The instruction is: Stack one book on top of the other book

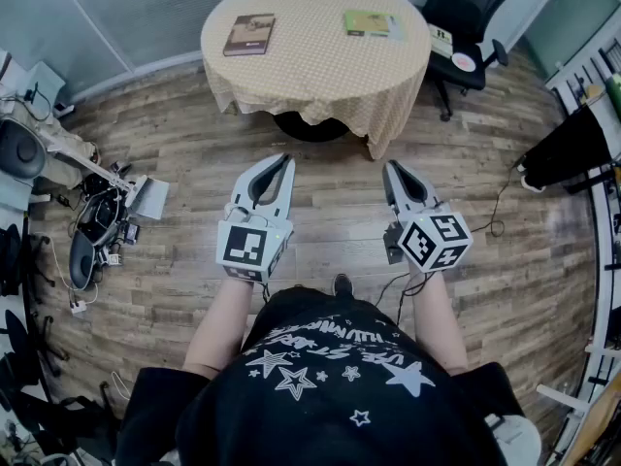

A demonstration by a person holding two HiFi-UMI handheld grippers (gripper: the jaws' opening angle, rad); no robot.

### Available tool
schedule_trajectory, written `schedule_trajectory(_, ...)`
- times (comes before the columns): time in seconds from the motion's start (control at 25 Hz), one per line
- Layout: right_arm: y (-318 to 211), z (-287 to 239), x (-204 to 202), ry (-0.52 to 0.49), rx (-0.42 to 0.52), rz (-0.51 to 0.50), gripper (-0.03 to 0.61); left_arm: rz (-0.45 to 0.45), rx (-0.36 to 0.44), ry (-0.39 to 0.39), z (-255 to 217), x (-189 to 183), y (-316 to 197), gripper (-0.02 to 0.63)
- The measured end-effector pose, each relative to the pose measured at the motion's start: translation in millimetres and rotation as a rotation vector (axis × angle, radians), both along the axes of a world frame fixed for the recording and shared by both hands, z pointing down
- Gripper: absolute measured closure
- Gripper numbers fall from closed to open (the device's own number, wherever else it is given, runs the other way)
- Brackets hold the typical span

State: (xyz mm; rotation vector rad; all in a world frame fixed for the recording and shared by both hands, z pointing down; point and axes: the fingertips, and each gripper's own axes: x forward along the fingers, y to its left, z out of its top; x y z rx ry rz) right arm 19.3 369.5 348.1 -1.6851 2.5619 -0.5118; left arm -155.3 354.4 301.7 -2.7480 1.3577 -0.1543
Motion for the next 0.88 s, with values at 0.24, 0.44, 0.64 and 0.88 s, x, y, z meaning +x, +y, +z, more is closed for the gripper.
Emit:
schedule_trajectory(0.24, 1, 2, 15, 0.024, 0.003, -0.032, 0.548, 0.011, -0.025, 0.020, 5, 26, 2, 0.597)
schedule_trajectory(0.44, 5, 7, 28, 0.014, -0.009, -0.046, 0.551, -0.002, -0.029, 0.002, 10, 36, 6, 0.597)
schedule_trajectory(0.64, 5, 10, 33, 0.011, -0.016, -0.068, 0.551, -0.014, -0.036, -0.026, 14, 44, 9, 0.597)
schedule_trajectory(0.88, 10, 24, 47, -0.016, -0.056, -0.126, 0.551, -0.028, -0.056, -0.036, 22, 55, 13, 0.597)
